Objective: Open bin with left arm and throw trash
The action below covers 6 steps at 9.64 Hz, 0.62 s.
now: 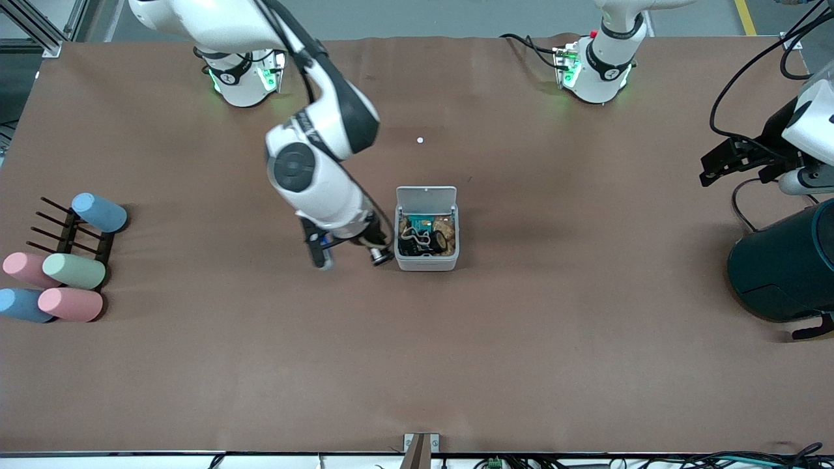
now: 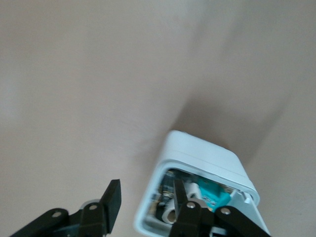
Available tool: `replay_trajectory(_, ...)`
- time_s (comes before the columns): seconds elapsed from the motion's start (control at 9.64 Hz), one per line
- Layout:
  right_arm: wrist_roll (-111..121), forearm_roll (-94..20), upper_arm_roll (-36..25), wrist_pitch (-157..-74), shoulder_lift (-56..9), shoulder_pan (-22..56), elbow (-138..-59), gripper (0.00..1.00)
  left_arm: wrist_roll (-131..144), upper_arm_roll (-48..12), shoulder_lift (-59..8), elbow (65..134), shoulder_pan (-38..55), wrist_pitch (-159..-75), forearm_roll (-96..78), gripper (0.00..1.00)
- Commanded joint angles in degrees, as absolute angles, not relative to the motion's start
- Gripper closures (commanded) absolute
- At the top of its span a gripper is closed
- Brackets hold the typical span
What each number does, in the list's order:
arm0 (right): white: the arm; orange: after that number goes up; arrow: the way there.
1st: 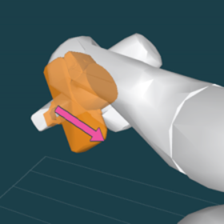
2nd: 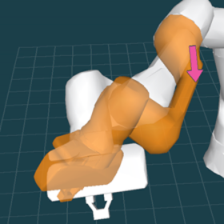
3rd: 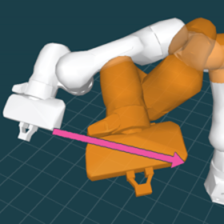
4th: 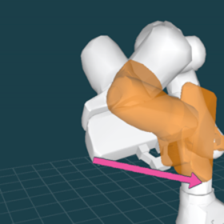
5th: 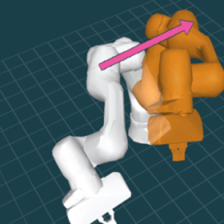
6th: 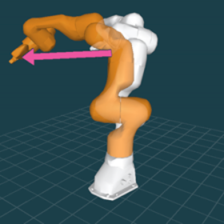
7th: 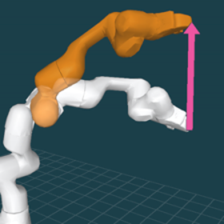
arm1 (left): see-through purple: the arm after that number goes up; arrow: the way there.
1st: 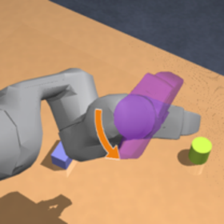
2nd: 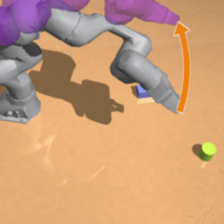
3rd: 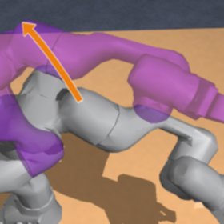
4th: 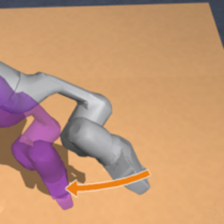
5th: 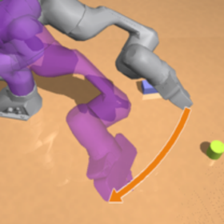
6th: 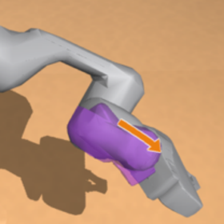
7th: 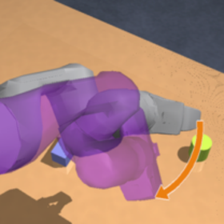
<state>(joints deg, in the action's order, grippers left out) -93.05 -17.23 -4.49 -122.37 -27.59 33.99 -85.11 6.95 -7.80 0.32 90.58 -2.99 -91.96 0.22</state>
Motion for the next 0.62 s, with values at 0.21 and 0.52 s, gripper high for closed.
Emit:
replay_trajectory(0.21,-78.38,-16.27,-3.96,-100.34,-16.36,18.50,-87.19,0.48,6.42,-7.73,-0.18,88.95,-3.08,-90.62,-0.26,0.00)
replay_trajectory(0.52,-54.14,-12.49,-4.04,-87.93,-9.26,8.64,-87.19,0.47,6.50,-7.73,-0.26,89.03,-3.16,-90.62,-0.26,0.00)
